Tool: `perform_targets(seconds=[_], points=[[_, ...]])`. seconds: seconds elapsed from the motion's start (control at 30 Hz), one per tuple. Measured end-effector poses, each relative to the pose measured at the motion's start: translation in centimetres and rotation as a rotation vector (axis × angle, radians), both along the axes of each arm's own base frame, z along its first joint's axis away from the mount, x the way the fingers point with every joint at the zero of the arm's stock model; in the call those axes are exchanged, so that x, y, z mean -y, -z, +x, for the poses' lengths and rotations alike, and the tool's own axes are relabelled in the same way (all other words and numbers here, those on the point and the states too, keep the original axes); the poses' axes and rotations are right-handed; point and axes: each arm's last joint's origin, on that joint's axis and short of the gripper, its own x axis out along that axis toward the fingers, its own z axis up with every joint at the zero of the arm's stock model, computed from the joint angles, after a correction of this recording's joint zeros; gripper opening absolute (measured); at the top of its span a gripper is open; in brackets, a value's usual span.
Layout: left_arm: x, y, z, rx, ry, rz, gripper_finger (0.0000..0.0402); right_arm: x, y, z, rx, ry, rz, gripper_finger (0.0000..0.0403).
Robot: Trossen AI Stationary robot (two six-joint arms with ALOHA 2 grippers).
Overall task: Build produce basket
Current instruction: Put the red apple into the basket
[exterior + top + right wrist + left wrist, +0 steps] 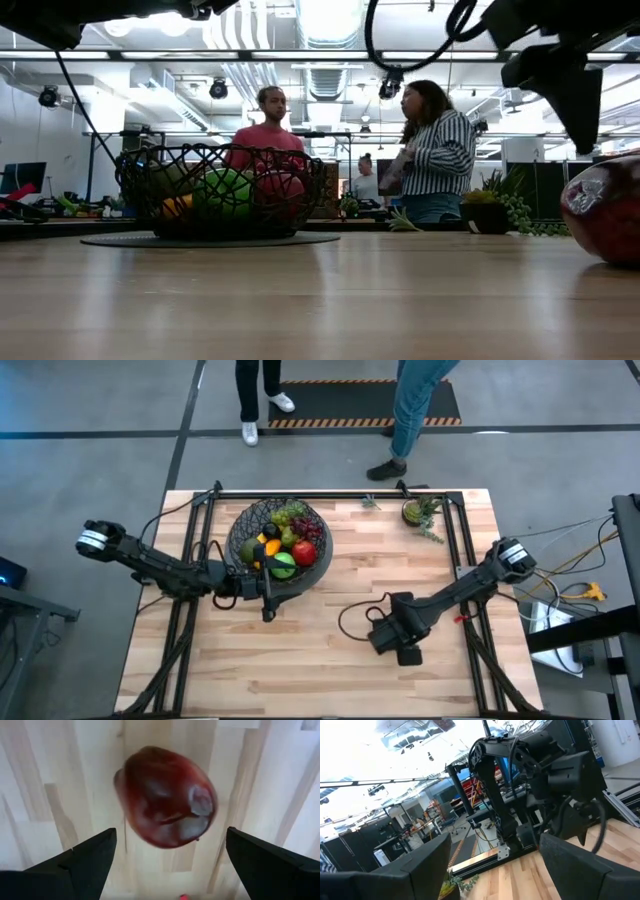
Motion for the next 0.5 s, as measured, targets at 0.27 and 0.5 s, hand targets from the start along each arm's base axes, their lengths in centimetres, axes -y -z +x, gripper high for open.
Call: perform_targets(seconds=[0.27, 0.5], points=[[0.00, 0.01, 0.00, 0.000, 0.000, 0.000, 0.0288, -0.96, 0.10, -0.36, 0.022, -0.186, -0.011, 0.0359], [0.00, 0.01, 0.00, 0.000, 0.000, 0.000, 0.0288, -1.00, 0.20, -0.23, 0.030, -0.211, -0.007, 0.0359]])
